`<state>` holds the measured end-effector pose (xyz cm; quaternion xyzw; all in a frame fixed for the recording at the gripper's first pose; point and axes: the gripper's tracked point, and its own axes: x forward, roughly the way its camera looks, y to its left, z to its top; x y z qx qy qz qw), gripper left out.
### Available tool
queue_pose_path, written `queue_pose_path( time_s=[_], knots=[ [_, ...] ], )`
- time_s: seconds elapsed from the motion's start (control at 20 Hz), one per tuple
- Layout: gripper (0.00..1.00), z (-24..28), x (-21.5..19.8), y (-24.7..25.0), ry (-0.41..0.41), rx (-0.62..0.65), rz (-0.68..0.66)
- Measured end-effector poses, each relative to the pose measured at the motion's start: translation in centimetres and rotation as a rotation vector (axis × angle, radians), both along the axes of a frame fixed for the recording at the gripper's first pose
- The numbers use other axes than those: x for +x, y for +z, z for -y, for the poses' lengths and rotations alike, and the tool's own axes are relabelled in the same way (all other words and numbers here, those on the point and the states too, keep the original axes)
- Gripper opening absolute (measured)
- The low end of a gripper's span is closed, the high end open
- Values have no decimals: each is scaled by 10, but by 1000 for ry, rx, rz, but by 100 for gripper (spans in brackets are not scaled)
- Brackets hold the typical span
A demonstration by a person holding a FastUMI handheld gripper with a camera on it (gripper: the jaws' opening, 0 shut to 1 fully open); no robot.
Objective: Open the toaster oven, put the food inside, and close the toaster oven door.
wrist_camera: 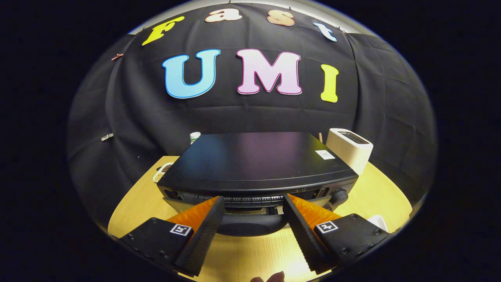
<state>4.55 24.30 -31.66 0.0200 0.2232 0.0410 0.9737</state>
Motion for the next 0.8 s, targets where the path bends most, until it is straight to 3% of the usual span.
queue_pose_path(
  time_s=[0.4,0.8],
  knots=[
    [99,3,-48,-19,5,-2,-58],
    [99,8,-92,-59,5,-14,-229]
  ],
)
